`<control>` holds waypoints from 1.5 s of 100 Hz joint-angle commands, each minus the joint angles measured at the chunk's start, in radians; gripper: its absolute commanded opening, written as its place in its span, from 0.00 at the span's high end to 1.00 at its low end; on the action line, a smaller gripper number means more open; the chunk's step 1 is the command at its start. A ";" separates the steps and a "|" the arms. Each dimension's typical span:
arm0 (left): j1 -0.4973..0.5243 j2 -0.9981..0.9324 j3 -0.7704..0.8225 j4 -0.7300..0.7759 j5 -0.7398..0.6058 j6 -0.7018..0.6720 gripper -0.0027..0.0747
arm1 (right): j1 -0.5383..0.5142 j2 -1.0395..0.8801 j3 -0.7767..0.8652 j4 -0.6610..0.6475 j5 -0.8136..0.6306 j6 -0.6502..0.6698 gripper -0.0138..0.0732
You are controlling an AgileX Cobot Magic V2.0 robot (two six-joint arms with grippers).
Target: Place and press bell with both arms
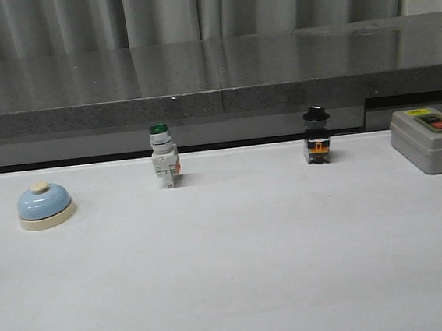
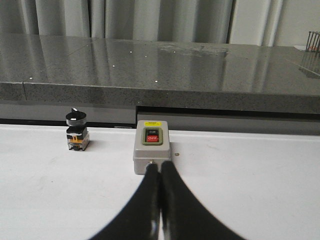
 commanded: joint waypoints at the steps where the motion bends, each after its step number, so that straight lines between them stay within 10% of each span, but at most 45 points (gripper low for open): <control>1: -0.008 0.052 -0.085 -0.025 -0.054 -0.001 0.99 | -0.004 -0.017 -0.014 -0.011 -0.076 -0.003 0.92; 72: -0.040 0.622 -0.493 -0.030 0.336 0.139 0.97 | -0.004 -0.017 -0.014 -0.011 -0.076 -0.003 0.92; 110: -0.119 0.893 -0.613 -0.091 0.307 0.187 0.14 | -0.004 -0.017 -0.014 -0.011 -0.076 -0.003 0.92; 150: -0.119 1.246 -0.852 -0.193 0.426 0.187 0.17 | -0.004 -0.017 -0.014 -0.011 -0.076 -0.003 0.92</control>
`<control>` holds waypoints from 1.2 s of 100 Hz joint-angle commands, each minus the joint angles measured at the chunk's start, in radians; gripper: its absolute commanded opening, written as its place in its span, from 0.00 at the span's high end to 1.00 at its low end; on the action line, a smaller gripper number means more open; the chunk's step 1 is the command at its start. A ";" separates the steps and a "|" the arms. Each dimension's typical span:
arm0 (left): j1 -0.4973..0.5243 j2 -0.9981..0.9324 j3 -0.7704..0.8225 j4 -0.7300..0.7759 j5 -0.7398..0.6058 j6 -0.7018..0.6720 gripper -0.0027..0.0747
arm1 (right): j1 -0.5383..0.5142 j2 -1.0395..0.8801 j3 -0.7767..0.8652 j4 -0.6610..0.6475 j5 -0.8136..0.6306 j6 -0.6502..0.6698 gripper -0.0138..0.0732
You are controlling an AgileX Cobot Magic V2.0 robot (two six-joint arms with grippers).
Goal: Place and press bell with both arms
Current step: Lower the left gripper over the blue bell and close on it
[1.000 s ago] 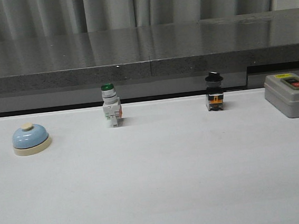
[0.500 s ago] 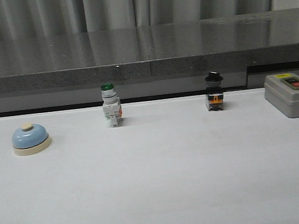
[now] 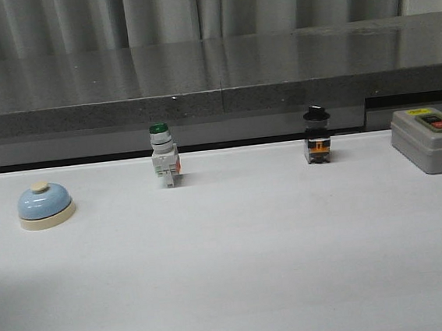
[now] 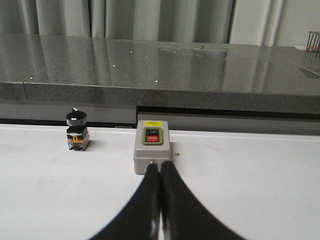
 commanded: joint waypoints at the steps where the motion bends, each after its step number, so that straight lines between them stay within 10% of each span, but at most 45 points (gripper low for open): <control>1: -0.008 0.062 -0.094 -0.038 0.009 0.001 0.17 | -0.004 -0.017 -0.014 -0.011 -0.076 -0.003 0.92; 70: -0.010 0.645 -0.570 -0.038 0.298 0.001 0.17 | -0.004 -0.017 -0.014 -0.011 -0.076 -0.003 0.92; 120: -0.046 0.781 -0.597 -0.038 0.201 0.001 0.17 | -0.004 -0.017 -0.014 -0.011 -0.076 -0.003 0.92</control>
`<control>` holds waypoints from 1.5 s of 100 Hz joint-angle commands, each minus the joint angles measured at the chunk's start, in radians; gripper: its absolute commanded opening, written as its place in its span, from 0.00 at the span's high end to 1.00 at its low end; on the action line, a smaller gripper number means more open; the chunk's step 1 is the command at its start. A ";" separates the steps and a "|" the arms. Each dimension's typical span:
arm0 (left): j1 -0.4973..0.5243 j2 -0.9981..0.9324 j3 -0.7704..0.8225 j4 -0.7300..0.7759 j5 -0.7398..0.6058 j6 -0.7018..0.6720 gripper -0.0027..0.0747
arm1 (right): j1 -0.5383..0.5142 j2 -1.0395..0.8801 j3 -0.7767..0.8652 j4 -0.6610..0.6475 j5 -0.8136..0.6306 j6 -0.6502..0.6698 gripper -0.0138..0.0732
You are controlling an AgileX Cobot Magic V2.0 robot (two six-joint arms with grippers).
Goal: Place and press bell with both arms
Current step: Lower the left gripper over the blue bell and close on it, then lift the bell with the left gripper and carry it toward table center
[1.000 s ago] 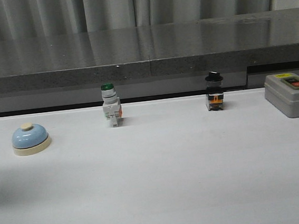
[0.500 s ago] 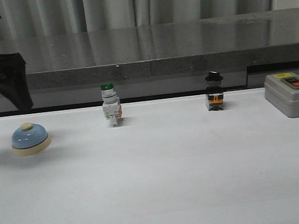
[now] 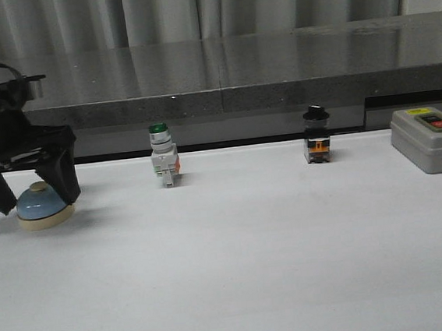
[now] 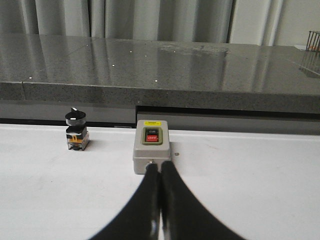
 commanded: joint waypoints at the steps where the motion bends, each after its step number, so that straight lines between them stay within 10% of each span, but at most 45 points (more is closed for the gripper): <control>1: -0.003 -0.038 -0.028 -0.018 -0.031 0.001 0.17 | -0.004 -0.017 -0.014 -0.011 -0.076 -0.003 0.92; 19: -0.003 -0.035 -0.028 -0.016 -0.043 0.001 0.19 | -0.004 -0.017 -0.014 -0.011 -0.076 -0.003 0.92; 52: -0.003 -0.037 -0.029 -0.016 -0.057 0.004 0.57 | -0.004 -0.017 -0.014 -0.011 -0.076 -0.003 0.92; 150: -0.326 -0.114 -0.427 -0.010 0.166 0.074 0.58 | -0.004 -0.017 -0.014 -0.011 -0.076 -0.003 0.92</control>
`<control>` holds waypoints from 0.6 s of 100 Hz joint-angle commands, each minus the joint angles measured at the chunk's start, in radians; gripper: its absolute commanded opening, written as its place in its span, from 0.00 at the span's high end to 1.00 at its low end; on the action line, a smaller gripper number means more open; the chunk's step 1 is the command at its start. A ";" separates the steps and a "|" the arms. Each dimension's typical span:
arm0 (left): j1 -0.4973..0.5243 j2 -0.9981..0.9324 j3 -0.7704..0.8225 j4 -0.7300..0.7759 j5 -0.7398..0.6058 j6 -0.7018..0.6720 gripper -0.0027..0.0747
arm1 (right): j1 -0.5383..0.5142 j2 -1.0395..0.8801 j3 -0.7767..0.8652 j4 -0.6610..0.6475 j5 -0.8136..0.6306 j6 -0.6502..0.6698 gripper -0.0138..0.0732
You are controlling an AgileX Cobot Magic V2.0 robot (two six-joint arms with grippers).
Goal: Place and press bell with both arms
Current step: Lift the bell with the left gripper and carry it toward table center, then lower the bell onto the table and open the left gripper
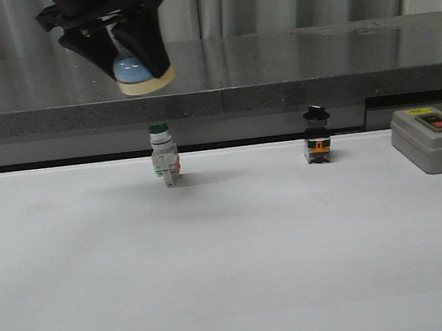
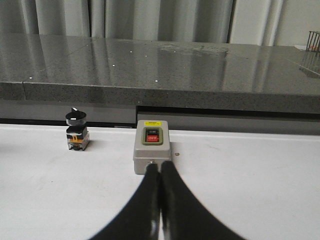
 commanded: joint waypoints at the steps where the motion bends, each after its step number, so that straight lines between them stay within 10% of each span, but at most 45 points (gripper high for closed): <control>1: -0.050 -0.040 -0.034 -0.016 -0.039 0.002 0.58 | -0.004 -0.017 -0.014 -0.011 -0.076 -0.003 0.92; 60: -0.218 0.161 -0.034 -0.014 -0.102 0.002 0.58 | -0.004 -0.017 -0.014 -0.011 -0.076 -0.003 0.92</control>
